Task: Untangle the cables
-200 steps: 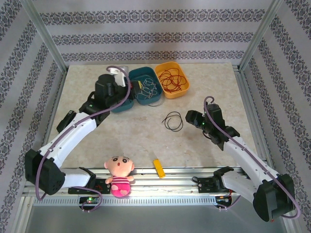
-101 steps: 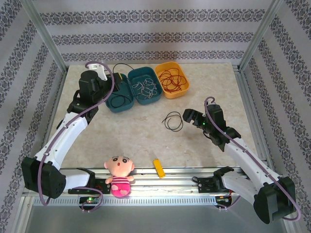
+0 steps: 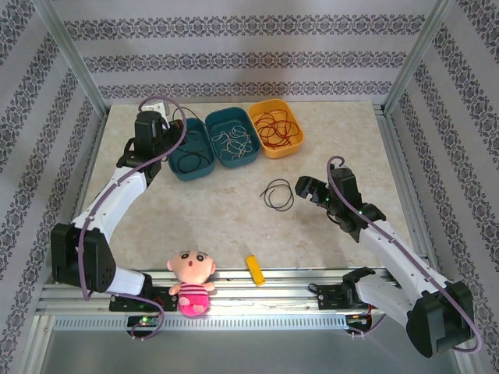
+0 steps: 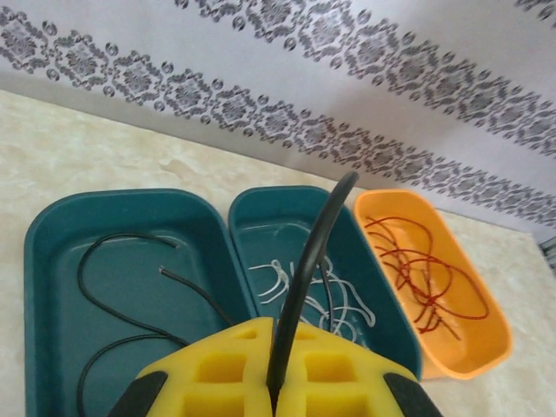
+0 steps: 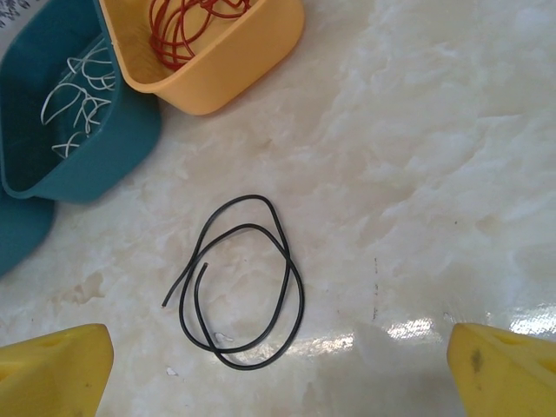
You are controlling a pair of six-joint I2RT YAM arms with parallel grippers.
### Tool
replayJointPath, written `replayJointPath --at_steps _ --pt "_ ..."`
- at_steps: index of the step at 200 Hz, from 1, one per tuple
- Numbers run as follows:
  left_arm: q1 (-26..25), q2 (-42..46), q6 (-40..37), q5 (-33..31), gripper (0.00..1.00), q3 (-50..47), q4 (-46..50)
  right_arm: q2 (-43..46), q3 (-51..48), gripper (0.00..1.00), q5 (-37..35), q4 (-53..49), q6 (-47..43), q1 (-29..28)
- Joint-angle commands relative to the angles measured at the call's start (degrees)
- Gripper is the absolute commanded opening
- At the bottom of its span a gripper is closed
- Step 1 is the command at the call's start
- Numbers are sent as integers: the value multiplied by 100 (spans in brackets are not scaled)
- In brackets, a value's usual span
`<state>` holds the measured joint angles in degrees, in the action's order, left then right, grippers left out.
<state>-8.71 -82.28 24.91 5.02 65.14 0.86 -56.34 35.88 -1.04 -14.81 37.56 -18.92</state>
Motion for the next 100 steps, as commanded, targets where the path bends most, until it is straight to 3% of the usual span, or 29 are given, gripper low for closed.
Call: replayJointPath --at_steps 1,100 --pt "121 -224 -261 -174 0 -113 -304 -73 226 98 -120 -58 47 -24" --pt "450 -603 140 -340 0 -795 -948 -44 218 98 -194 -164 54 -25"
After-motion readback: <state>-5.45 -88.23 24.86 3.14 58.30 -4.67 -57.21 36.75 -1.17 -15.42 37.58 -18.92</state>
